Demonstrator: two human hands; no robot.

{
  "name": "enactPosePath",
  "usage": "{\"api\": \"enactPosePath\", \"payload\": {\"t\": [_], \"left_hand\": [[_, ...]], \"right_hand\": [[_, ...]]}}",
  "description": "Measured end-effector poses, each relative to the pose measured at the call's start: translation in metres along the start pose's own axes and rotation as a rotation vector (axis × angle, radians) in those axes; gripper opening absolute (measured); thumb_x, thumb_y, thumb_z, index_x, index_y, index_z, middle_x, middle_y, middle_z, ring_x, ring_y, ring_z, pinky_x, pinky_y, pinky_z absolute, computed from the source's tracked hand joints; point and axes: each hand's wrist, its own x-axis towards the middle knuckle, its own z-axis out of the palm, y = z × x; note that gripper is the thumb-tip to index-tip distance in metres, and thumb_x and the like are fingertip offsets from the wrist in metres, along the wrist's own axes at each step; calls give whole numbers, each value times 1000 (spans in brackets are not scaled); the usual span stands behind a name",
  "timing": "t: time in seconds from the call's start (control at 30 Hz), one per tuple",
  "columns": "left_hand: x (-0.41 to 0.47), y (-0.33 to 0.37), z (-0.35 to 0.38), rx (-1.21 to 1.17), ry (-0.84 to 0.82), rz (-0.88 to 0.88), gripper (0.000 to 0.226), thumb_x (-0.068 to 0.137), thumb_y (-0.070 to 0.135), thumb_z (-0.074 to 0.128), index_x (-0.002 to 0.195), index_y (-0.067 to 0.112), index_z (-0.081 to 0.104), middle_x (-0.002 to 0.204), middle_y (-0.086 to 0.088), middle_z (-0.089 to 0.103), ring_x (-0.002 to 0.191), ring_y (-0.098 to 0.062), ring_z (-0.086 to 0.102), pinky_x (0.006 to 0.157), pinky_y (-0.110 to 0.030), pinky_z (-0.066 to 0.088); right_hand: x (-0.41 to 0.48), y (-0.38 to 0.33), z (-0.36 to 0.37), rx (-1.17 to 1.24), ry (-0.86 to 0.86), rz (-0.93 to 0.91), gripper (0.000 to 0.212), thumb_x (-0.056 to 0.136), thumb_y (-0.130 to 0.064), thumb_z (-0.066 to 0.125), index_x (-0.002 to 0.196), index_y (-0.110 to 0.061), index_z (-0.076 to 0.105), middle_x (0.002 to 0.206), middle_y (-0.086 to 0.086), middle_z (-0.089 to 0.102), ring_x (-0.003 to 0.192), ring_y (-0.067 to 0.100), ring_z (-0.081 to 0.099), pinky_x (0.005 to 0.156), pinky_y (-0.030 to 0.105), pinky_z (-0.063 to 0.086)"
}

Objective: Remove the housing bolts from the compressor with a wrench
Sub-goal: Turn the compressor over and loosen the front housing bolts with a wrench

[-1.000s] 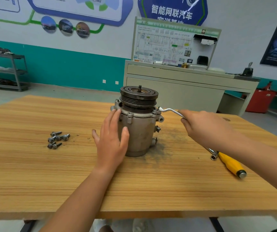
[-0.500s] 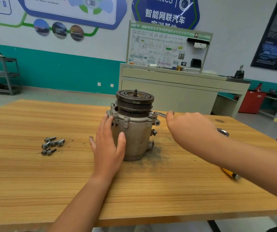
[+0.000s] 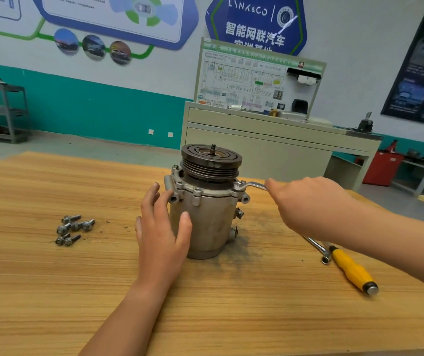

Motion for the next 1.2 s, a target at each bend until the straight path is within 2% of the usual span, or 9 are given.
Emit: {"api": "enactPosePath", "payload": {"t": [0.17, 0.27, 0.37, 0.47, 0.57, 0.77, 0.93, 1.07, 1.2], "left_hand": [[0, 0, 1, -1, -9, -20, 53, 85, 32, 44, 133, 10, 43, 148, -4, 27, 119, 19, 12, 109, -49, 22], [0, 1, 2, -4, -8, -30, 52, 85, 32, 44, 133, 12, 43, 147, -2, 26, 118, 22, 10, 110, -52, 24], [-1, -2, 3, 5, -7, -16, 52, 85, 35, 43, 133, 13, 43, 147, -1, 26, 117, 27, 8, 108, -44, 23], [-1, -4, 5, 12, 0, -8, 60, 83, 46, 35, 133, 13, 43, 146, 0, 27, 115, 31, 6, 104, -37, 18], [0, -4, 6, 10, 4, -4, 63, 82, 48, 32, 133, 13, 42, 145, 2, 28, 114, 33, 4, 102, -36, 18], [1, -4, 8, 2, 0, -8, 64, 81, 47, 33, 133, 11, 41, 145, -1, 29, 121, 17, 14, 106, -38, 20], [0, -3, 8, 3, -5, -10, 64, 81, 48, 32, 133, 13, 40, 146, -2, 28, 119, 17, 13, 107, -38, 18], [2, -3, 7, -3, 7, -19, 57, 84, 42, 38, 133, 12, 41, 146, -2, 28, 116, 18, 14, 108, -45, 22], [1, -2, 3, 2, 3, -29, 58, 84, 45, 36, 133, 15, 42, 146, -3, 28, 117, 13, 16, 108, -51, 25]], "right_hand": [[16, 7, 10, -69, 57, 46, 29, 92, -7, 43, 118, -16, 38, 58, -4, 31, 47, 12, 31, 39, 24, 21], [33, 6, 21, -36, 95, 88, 28, 92, -6, 45, 118, -15, 39, 63, -4, 35, 61, 16, 43, 48, 24, 30], [47, 4, 35, 38, 147, 116, 28, 91, -2, 44, 116, -14, 39, 89, -1, 56, 79, 20, 57, 55, 26, 34], [59, 3, 44, 48, 229, 92, 29, 88, 1, 47, 113, -13, 44, 108, 1, 58, 92, 19, 58, 57, 24, 35], [71, -1, 42, 71, 350, 78, 26, 78, 8, 59, 99, -7, 56, 92, 7, 65, 79, 23, 62, 55, 26, 35], [68, -1, 52, 212, 240, 181, 19, 97, -12, 39, 113, -15, 49, 71, 1, 53, 67, 24, 55, 50, 28, 34], [27, 18, 43, 572, 284, 277, 27, 99, -31, 31, 103, -12, 49, 83, 6, 64, 76, 27, 60, 63, 36, 48], [-5, 18, 23, 503, 182, 195, 20, 99, -36, 26, 86, -23, 35, 63, -6, 45, 56, 11, 42, 49, 29, 31], [-19, 14, 10, 425, 63, 150, 16, 100, -33, 26, 87, -24, 31, 63, -6, 40, 55, 8, 38, 45, 25, 26]]}}
